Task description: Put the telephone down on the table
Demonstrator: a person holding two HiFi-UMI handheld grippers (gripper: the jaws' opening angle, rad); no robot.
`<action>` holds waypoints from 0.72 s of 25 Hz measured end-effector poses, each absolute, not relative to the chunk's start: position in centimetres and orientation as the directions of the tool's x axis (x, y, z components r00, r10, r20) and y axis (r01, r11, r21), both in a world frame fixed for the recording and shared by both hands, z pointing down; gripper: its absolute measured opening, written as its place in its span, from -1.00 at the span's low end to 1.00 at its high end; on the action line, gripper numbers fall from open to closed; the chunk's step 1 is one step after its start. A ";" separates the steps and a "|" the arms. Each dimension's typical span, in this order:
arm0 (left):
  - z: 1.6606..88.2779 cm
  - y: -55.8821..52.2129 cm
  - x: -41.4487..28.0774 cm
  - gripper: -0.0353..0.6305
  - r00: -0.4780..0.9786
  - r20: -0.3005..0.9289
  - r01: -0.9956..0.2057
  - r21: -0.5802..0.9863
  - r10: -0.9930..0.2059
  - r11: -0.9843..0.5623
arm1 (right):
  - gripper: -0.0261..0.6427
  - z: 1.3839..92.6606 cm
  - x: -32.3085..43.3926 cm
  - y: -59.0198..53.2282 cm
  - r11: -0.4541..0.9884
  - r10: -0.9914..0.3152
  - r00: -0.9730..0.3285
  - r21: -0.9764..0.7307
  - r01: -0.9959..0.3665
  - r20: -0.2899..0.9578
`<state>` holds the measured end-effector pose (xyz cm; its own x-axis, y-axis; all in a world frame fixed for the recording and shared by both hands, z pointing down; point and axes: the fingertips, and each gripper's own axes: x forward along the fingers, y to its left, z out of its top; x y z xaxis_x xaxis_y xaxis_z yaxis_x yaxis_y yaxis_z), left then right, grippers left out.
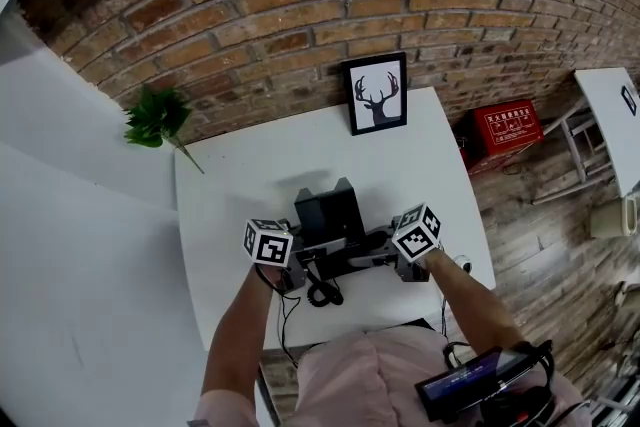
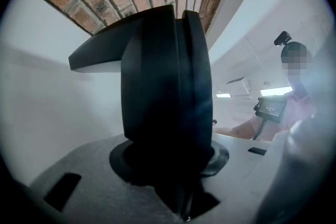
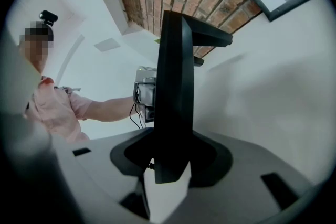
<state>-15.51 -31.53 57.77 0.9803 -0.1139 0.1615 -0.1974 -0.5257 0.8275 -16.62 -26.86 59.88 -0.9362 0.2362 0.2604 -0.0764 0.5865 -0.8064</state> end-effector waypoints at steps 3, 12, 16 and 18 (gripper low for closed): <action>57.9 -31.8 -15.6 -0.41 0.981 0.160 -0.196 0.838 -0.113 -0.510 | -0.39 60.0 -16.7 -27.0 0.567 0.242 -0.932 -0.819 -0.091 0.271; 59.0 -31.8 -15.6 -0.40 0.983 0.152 -0.181 0.877 -0.100 -0.446 | -0.36 60.8 -16.8 -26.9 0.508 0.262 -0.911 -0.848 -0.151 0.319; 59.3 -32.0 -15.5 -0.40 0.982 0.160 -0.187 0.884 -0.098 -0.428 | -0.32 61.4 -16.7 -26.9 0.491 0.267 -0.897 -0.851 -0.187 0.352; 59.5 -32.1 -15.5 -0.40 0.982 0.166 -0.190 0.894 -0.093 -0.405 | -0.31 61.7 -16.7 -26.8 0.478 0.270 -0.892 -0.854 -0.203 0.363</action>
